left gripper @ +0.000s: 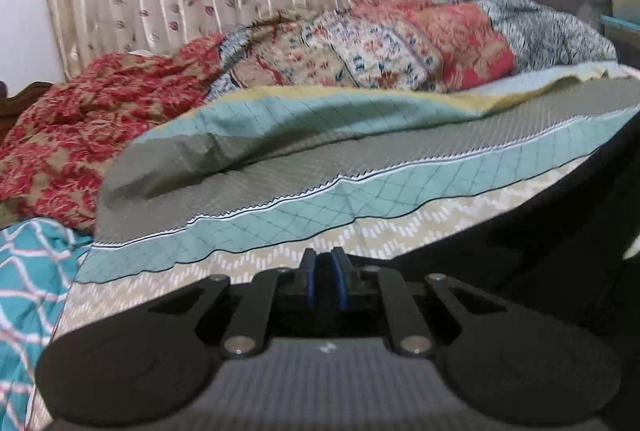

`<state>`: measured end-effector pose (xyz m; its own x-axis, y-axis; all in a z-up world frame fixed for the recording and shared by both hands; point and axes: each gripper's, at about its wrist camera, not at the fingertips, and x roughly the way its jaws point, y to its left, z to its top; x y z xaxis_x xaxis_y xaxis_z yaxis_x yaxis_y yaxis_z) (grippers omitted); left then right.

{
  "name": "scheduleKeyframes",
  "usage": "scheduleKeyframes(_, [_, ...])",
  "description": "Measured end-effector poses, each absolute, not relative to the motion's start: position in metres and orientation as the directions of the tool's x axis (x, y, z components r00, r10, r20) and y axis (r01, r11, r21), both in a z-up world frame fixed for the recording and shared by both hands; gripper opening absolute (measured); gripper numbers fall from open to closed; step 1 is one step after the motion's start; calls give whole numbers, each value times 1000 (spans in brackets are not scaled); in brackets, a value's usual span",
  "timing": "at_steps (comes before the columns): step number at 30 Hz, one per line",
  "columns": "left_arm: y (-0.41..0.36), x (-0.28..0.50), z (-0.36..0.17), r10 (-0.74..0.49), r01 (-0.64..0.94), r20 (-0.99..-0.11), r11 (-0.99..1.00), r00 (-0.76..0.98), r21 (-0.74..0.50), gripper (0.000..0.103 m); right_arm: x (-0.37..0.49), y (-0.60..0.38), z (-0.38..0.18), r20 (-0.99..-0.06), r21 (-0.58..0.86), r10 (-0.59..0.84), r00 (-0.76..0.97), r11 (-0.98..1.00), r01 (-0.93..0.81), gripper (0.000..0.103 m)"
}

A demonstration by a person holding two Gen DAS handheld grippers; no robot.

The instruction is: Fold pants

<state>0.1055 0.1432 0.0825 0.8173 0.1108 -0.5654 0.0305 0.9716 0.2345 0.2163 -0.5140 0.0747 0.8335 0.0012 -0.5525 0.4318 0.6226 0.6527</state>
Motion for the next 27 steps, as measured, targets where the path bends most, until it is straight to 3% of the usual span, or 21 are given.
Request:
scheduleKeyframes(10, [156, -6, 113, 107, -66, -514, 993, 851, 98, 3, 63, -549, 96, -440, 734, 53, 897, 596, 325, 7])
scheduleKeyframes(16, [161, -49, 101, 90, -80, -574, 996, 814, 44, 4, -32, -572, 63, -462, 726, -26, 887, 563, 395, 7])
scheduleKeyframes(18, [169, -36, 103, 71, -106, -619, 994, 783, -20, 8, -37, -575, 41, -532, 706, -30, 846, 537, 463, 8])
scheduleKeyframes(20, [179, -17, 108, 40, -157, -659, 980, 751, -119, 35, -37, -570, 21, -572, 701, -15, 820, 512, 497, 8])
scheduleKeyframes(22, [190, 9, 117, -8, -182, -674, 960, 739, -211, 51, -30, -561, 13, -591, 676, -25, 806, 531, 512, 8])
scheduleKeyframes(27, [211, 96, 123, -75, -290, -756, 895, 651, -339, 56, -23, -561, -7, -606, 698, -15, 796, 470, 540, 8])
